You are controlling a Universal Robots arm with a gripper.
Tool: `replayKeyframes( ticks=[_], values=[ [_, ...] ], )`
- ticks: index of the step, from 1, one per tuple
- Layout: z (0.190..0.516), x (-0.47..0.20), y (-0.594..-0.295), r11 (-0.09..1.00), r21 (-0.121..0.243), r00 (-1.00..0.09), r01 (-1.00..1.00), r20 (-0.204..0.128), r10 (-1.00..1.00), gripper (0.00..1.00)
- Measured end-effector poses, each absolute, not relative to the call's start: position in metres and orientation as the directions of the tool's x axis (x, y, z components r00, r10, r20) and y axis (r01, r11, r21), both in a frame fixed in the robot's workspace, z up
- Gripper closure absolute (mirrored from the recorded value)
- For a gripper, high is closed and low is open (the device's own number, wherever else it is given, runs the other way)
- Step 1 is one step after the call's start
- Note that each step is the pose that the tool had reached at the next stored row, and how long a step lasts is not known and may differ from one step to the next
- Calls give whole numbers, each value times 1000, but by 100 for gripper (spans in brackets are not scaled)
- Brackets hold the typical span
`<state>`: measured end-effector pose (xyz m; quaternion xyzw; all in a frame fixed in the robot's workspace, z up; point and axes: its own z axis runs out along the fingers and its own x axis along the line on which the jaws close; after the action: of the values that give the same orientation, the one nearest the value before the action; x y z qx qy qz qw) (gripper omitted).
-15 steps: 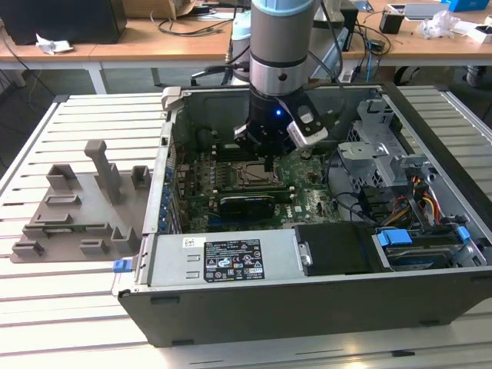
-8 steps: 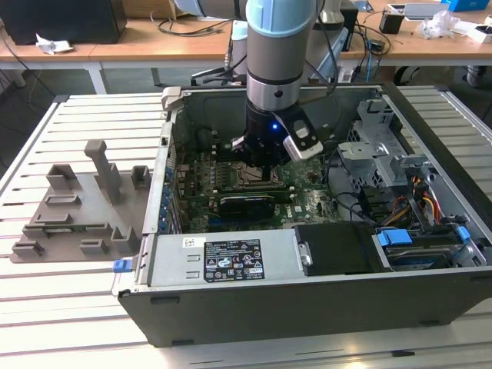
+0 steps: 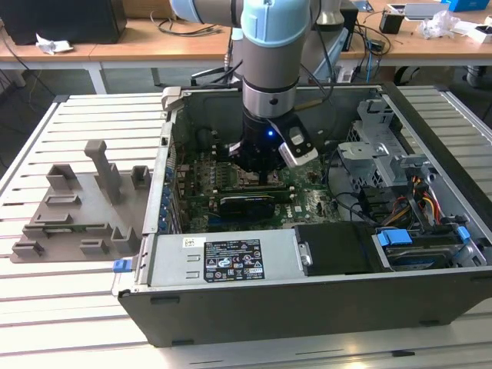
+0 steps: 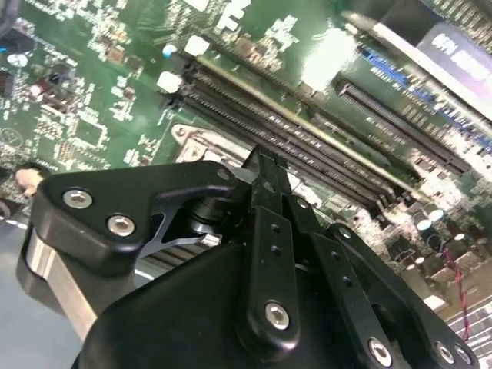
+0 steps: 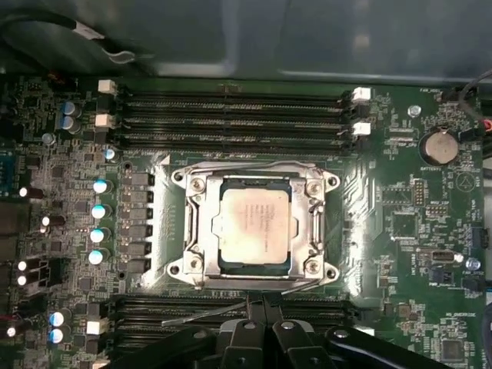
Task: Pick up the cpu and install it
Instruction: 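Install the second cpu locking lever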
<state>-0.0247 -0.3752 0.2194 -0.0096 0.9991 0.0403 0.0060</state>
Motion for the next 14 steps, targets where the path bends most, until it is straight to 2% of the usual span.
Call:
replayKeyframes(
  ticks=[14],
  values=[
    [217, -17, -385, 996, 84, -1000, -30, -12, -29, 89]
  ],
)
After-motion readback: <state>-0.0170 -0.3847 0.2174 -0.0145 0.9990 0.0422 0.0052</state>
